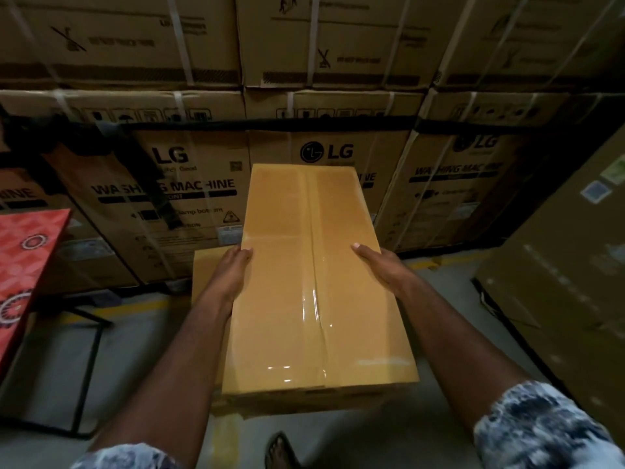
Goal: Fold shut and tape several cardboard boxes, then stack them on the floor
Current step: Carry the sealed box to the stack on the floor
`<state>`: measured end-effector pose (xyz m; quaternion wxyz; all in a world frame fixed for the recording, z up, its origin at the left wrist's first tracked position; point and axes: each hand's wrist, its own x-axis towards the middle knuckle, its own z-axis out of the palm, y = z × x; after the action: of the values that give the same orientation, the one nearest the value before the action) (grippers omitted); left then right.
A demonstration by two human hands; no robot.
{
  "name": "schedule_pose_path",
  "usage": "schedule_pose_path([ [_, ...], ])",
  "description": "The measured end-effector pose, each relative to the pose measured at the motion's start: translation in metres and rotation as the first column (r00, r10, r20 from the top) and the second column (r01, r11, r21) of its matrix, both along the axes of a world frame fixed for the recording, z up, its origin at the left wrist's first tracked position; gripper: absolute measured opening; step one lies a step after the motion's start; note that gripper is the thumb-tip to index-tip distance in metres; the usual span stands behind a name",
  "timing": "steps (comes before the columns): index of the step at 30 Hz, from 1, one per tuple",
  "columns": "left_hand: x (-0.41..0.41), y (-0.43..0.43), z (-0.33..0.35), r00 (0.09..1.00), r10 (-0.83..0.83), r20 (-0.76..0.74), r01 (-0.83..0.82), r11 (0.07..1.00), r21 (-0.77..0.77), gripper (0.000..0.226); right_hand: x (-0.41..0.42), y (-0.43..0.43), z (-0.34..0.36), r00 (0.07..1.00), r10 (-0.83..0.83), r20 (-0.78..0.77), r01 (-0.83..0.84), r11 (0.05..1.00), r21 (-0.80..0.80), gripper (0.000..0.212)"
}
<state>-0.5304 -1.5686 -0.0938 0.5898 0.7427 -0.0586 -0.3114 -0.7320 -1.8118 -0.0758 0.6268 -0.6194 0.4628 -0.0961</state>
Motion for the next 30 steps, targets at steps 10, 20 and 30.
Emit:
schedule_pose_path([
  [10, -0.017, -0.066, -0.028, 1.0, 0.026, -0.001, -0.026, 0.999, 0.027, 0.043, 0.004, -0.085, -0.049, 0.997, 0.08, -0.019, -0.077, 0.99, 0.115, 0.095],
  [20, -0.041, -0.115, -0.066, 0.986, 0.156, -0.064, -0.152, 0.987, 0.06, 0.022, 0.005, -0.138, -0.105, 0.987, 0.146, 0.072, -0.16, 0.955, 0.251, 0.042],
  [30, -0.01, -0.119, -0.136, 0.988, 0.143, -0.061, -0.133, 0.98, 0.145, 0.021, 0.033, -0.157, -0.167, 0.969, 0.245, -0.045, -0.233, 0.955, 0.182, 0.068],
])
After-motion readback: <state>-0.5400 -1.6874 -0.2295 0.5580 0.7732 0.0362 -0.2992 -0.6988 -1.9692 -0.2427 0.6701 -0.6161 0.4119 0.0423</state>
